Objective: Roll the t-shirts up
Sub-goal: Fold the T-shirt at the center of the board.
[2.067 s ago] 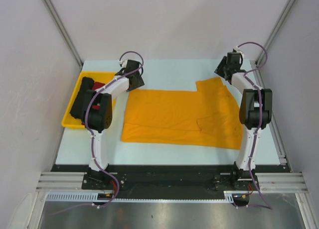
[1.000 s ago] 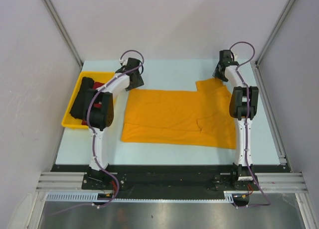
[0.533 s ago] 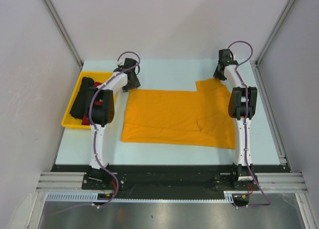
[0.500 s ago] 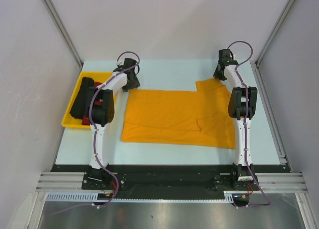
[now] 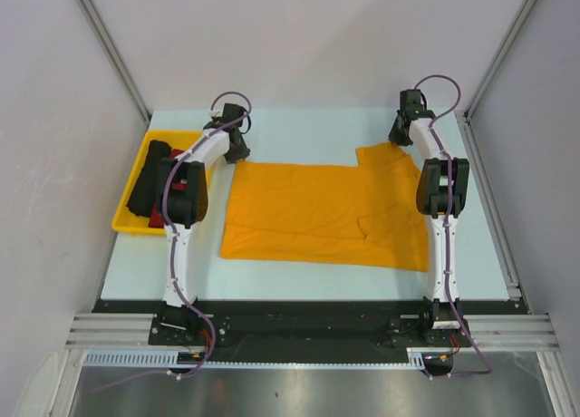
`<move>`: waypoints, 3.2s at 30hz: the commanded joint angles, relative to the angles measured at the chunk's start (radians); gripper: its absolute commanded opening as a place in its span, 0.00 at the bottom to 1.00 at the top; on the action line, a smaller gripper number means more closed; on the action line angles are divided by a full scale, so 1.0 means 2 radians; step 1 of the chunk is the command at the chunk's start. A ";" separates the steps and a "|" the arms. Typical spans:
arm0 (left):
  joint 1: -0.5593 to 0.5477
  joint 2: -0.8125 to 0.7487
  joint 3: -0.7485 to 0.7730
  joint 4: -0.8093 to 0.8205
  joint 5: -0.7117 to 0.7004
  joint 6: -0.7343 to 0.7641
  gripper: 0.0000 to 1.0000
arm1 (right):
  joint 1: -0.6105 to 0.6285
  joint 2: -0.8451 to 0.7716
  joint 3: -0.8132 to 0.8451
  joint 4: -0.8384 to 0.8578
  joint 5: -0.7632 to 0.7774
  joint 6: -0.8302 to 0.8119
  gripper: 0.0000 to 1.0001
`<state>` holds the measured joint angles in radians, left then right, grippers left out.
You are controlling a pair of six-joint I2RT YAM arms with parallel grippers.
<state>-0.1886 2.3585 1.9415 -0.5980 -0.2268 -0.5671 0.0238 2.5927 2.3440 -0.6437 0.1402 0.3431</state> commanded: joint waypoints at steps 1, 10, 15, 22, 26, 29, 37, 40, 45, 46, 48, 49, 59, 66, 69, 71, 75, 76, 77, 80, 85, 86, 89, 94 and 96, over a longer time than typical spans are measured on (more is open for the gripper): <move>0.002 0.010 0.013 -0.009 0.014 0.001 0.33 | -0.002 0.010 0.000 -0.015 -0.016 -0.001 0.23; 0.002 -0.006 0.000 0.010 0.010 0.004 0.00 | -0.008 -0.009 -0.023 0.017 -0.045 0.008 0.07; 0.002 -0.032 -0.022 0.044 0.008 0.010 0.00 | -0.023 -0.041 -0.053 0.052 -0.061 0.016 0.00; 0.002 -0.069 -0.044 0.070 0.004 0.026 0.00 | -0.024 -0.100 -0.100 0.089 -0.059 0.022 0.00; 0.002 -0.085 -0.053 0.083 0.004 0.033 0.00 | -0.024 -0.131 -0.120 0.102 -0.057 0.022 0.00; 0.002 -0.090 -0.055 0.088 0.003 0.038 0.00 | -0.023 -0.145 -0.133 0.105 -0.054 0.020 0.00; 0.002 -0.109 -0.073 0.093 -0.008 0.044 0.00 | -0.025 -0.226 -0.216 0.119 -0.039 0.017 0.00; 0.002 -0.125 -0.096 0.096 -0.010 0.038 0.00 | -0.025 -0.264 -0.258 0.112 -0.034 0.021 0.00; 0.002 -0.157 -0.140 0.092 -0.017 0.020 0.00 | -0.020 -0.334 -0.344 0.107 -0.030 0.035 0.00; 0.002 -0.163 -0.147 0.090 -0.019 0.017 0.00 | -0.018 -0.356 -0.357 0.101 -0.024 0.040 0.00; 0.002 -0.184 -0.173 0.091 -0.020 0.012 0.00 | -0.018 -0.383 -0.401 0.093 -0.022 0.052 0.00; 0.002 -0.190 -0.182 0.089 -0.021 0.011 0.00 | -0.017 -0.406 -0.414 0.083 -0.020 0.057 0.00; 0.002 -0.273 -0.317 0.115 -0.012 0.004 0.00 | -0.013 -0.547 -0.558 0.023 0.013 0.082 0.00; -0.007 -0.309 -0.385 0.139 0.000 -0.003 0.00 | -0.013 -0.636 -0.619 -0.002 0.030 0.086 0.00; -0.012 -0.323 -0.404 0.145 0.001 -0.004 0.00 | -0.013 -0.653 -0.640 -0.006 0.036 0.088 0.00; -0.015 -0.332 -0.414 0.146 0.000 -0.006 0.00 | -0.013 -0.660 -0.649 -0.009 0.037 0.090 0.00; -0.020 -0.345 -0.429 0.147 -0.005 -0.009 0.00 | -0.017 -0.664 -0.658 -0.009 0.033 0.090 0.00; -0.020 -0.347 -0.432 0.149 -0.004 -0.009 0.00 | -0.017 -0.665 -0.660 -0.008 0.031 0.091 0.00; -0.021 -0.349 -0.437 0.150 -0.005 -0.009 0.00 | -0.018 -0.665 -0.664 -0.007 0.033 0.090 0.00; -0.021 -0.352 -0.445 0.149 -0.002 -0.010 0.00 | -0.030 -0.666 -0.673 -0.006 0.029 0.088 0.00; -0.025 -0.360 -0.456 0.149 -0.004 -0.017 0.00 | -0.054 -0.677 -0.680 -0.003 0.006 0.082 0.00; -0.025 -0.361 -0.457 0.148 -0.005 -0.018 0.00 | -0.058 -0.682 -0.680 -0.003 0.001 0.082 0.00; -0.025 -0.362 -0.458 0.143 -0.008 -0.020 0.00 | -0.057 -0.681 -0.680 -0.005 -0.001 0.080 0.00; -0.026 -0.378 -0.477 0.157 -0.003 -0.022 0.01 | -0.066 -0.686 -0.704 0.003 -0.027 0.079 0.00; -0.026 -0.384 -0.482 0.159 -0.002 -0.026 0.06 | -0.076 -0.690 -0.714 0.008 -0.041 0.080 0.00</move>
<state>-0.2348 1.6585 1.0031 -0.3138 -0.2241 -0.5930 -0.0959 1.2488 0.9524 -0.6487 0.1101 0.5072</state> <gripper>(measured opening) 0.023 0.011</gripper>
